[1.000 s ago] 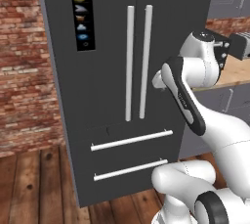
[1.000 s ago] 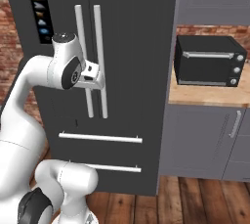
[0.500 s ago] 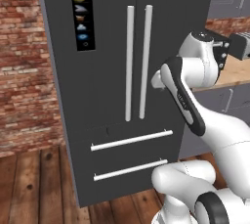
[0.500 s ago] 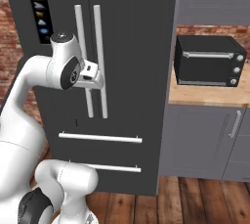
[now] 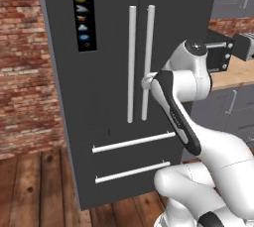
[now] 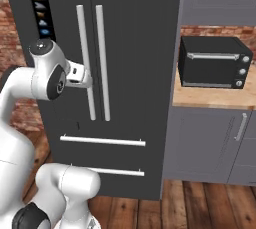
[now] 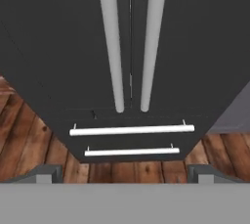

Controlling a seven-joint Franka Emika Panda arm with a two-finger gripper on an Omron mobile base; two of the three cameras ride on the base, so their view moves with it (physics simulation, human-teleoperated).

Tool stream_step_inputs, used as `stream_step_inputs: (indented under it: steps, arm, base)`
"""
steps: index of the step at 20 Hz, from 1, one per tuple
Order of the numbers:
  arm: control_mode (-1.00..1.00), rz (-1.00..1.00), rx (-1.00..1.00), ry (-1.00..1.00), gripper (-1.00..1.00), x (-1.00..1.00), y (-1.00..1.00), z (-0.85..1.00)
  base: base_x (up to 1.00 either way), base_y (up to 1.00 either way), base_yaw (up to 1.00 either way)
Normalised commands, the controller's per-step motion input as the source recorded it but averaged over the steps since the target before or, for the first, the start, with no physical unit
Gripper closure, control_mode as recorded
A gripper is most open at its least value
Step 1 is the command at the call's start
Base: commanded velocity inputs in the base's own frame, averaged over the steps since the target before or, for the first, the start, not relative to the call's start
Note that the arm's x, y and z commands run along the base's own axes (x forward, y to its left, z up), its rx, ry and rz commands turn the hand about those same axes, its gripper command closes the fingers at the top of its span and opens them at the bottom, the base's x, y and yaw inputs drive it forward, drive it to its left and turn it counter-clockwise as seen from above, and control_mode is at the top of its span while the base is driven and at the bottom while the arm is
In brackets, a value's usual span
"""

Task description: Retrieve the chicken drumstick from the fridge and place it on the saucepan with marinade on the stove.

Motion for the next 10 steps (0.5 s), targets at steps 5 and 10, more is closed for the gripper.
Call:
stream_step_inputs:
  steps: [5, 10]
  arm:
    - [-1.0, 0.0, 0.0, -0.1, -1.0, 0.06, 0.18, 0.14]
    - [-1.0, 0.0, 0.0, -0.07, -1.0, 0.25, 0.04, 0.17]
  base:
    - [0.0, 0.0, 0.0]
    - [0.0, 0.0, 0.0]
